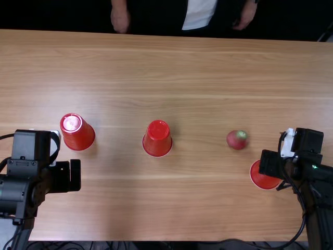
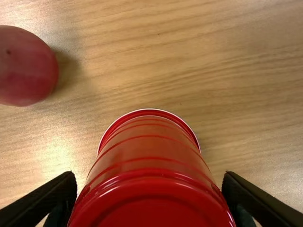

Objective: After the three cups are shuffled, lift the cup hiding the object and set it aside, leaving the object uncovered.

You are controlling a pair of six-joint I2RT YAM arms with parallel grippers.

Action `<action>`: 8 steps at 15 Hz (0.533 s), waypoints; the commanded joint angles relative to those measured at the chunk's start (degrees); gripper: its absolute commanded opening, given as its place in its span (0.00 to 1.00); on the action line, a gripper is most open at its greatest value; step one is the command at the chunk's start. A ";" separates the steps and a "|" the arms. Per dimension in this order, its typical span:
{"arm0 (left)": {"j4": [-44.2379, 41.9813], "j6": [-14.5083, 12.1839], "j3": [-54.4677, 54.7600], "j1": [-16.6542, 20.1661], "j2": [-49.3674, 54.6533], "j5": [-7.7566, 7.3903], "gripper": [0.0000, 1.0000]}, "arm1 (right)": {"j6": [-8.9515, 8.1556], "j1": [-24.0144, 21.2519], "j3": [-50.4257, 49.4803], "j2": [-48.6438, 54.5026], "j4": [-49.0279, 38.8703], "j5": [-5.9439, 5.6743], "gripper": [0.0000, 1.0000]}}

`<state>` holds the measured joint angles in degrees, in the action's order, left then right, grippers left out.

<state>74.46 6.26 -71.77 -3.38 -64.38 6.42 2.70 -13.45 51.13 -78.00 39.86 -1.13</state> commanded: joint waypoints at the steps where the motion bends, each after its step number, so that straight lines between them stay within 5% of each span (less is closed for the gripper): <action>1: 0.11 0.28 -0.04 -0.23 0.92 -0.09 1.00 | -0.59 -0.26 2.30 0.83 0.07 -0.67 1.00; 5: 0.01 0.28 0.05 -0.31 1.63 -0.09 1.00 | -0.38 0.71 8.02 12.43 1.23 -0.67 1.00; 8: 0.01 0.28 -0.04 -0.31 1.98 -0.09 1.00 | -0.38 11.08 8.63 14.45 1.55 -0.56 1.00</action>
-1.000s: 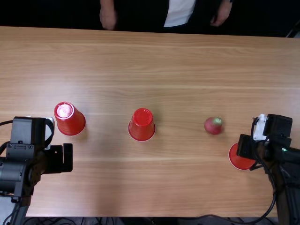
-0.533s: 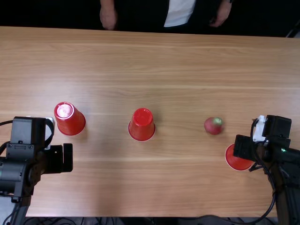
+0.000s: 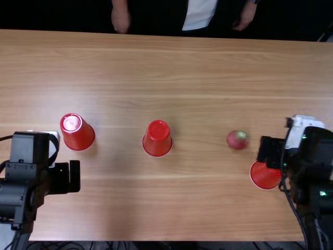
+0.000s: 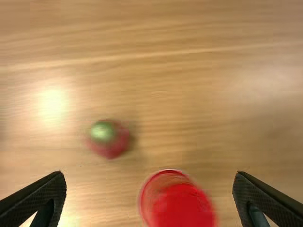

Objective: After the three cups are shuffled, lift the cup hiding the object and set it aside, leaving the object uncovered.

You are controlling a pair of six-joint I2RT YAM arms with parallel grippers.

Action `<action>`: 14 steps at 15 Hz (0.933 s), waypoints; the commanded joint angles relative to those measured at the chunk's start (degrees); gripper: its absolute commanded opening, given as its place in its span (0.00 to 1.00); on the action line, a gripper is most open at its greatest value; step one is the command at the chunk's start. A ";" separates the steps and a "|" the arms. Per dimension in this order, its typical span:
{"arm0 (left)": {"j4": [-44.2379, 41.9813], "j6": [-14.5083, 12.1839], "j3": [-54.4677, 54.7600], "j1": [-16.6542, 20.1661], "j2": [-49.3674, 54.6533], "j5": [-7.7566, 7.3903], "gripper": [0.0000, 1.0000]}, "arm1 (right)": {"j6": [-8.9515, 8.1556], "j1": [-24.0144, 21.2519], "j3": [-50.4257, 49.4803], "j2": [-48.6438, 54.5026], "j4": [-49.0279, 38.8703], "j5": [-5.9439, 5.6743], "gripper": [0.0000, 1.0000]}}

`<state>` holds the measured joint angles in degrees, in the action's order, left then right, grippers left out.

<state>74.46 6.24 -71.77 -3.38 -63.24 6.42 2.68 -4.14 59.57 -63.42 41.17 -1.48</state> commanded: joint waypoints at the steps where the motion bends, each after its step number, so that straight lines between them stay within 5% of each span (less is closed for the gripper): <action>1: 0.01 0.30 -0.13 -0.31 1.72 -0.09 1.00 | -0.46 5.20 -0.07 0.93 0.55 -0.21 1.00; 4: 0.01 0.30 0.05 -0.23 3.83 -0.19 1.00 | -1.20 10.12 -2.79 4.53 0.34 0.32 1.00; 7: -0.42 0.30 1.10 -0.23 7.34 -0.19 1.00 | -4.68 10.38 -9.03 10.33 -0.50 0.32 1.00; 14: -6.11 0.40 12.79 -0.05 22.02 -0.09 1.00 | -4.89 9.68 -12.55 26.15 1.71 -0.32 1.00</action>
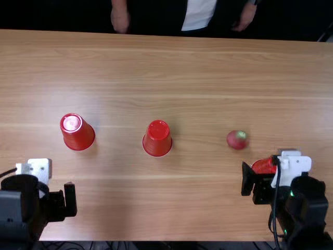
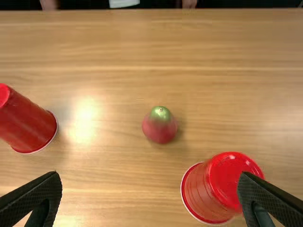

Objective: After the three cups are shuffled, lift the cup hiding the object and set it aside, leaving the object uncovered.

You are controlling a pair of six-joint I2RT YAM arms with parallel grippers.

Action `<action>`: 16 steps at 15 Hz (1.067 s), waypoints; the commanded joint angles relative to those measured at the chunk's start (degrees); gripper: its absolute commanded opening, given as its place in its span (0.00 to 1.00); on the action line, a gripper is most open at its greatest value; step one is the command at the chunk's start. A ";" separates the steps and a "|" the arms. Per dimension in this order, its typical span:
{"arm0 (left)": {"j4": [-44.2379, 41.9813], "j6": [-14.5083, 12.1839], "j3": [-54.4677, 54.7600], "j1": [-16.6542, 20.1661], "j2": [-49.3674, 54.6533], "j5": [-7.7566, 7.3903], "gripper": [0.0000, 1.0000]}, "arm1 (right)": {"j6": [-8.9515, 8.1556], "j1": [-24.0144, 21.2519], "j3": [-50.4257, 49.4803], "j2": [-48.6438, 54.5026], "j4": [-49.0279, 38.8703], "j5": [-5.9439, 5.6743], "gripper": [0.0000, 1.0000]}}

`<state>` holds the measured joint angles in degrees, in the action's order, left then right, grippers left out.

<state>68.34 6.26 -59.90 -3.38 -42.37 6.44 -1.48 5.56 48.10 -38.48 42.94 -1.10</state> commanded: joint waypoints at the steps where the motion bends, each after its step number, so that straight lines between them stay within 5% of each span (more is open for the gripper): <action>1: -1.26 0.38 2.95 -0.05 3.96 0.00 1.00 | -0.63 -0.82 -1.69 4.64 1.53 -0.69 1.00; 10: -12.44 0.17 25.27 0.92 32.17 0.63 1.00 | -0.42 -4.86 -17.42 38.22 4.16 -0.69 1.00; 12: -14.44 -0.04 30.37 0.92 37.45 0.74 1.00 | -0.53 -4.86 -21.03 38.48 3.42 -0.69 1.00; 16: -26.89 -0.04 41.71 0.83 42.37 0.00 1.00 | 0.00 -4.95 -27.09 38.48 -13.87 -0.90 1.00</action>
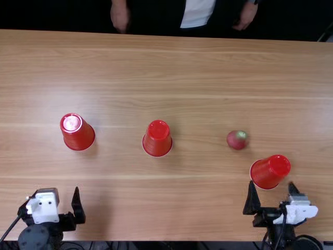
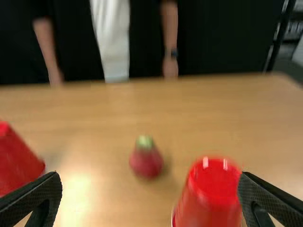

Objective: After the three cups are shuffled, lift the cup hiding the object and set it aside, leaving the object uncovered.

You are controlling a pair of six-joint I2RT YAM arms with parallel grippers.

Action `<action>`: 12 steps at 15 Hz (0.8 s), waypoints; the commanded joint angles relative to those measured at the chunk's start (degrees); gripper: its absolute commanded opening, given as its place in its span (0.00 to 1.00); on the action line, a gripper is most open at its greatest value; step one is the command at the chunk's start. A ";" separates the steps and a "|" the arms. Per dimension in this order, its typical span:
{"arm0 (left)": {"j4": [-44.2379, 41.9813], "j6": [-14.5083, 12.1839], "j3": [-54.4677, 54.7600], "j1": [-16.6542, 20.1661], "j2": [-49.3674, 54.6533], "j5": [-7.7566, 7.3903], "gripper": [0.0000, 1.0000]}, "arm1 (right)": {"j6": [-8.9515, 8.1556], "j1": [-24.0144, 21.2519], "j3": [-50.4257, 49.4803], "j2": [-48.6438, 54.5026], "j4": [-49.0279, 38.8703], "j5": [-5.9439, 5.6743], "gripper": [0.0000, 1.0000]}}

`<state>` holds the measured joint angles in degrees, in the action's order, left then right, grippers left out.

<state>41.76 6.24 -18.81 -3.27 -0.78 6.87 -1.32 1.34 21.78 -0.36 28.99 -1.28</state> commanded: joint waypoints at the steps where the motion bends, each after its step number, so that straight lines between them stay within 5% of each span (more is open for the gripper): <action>1: -3.47 -0.02 2.28 0.72 0.78 -0.44 1.00 | -0.15 -0.82 -2.18 0.36 -3.30 -0.73 1.00; 12: -33.00 -0.33 15.82 0.10 0.78 -0.65 1.00 | -0.15 -0.90 -13.96 0.36 -30.20 0.12 1.00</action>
<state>8.80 6.20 -4.21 -3.27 -0.69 6.83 -1.39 1.32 8.10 -0.38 -0.01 -1.23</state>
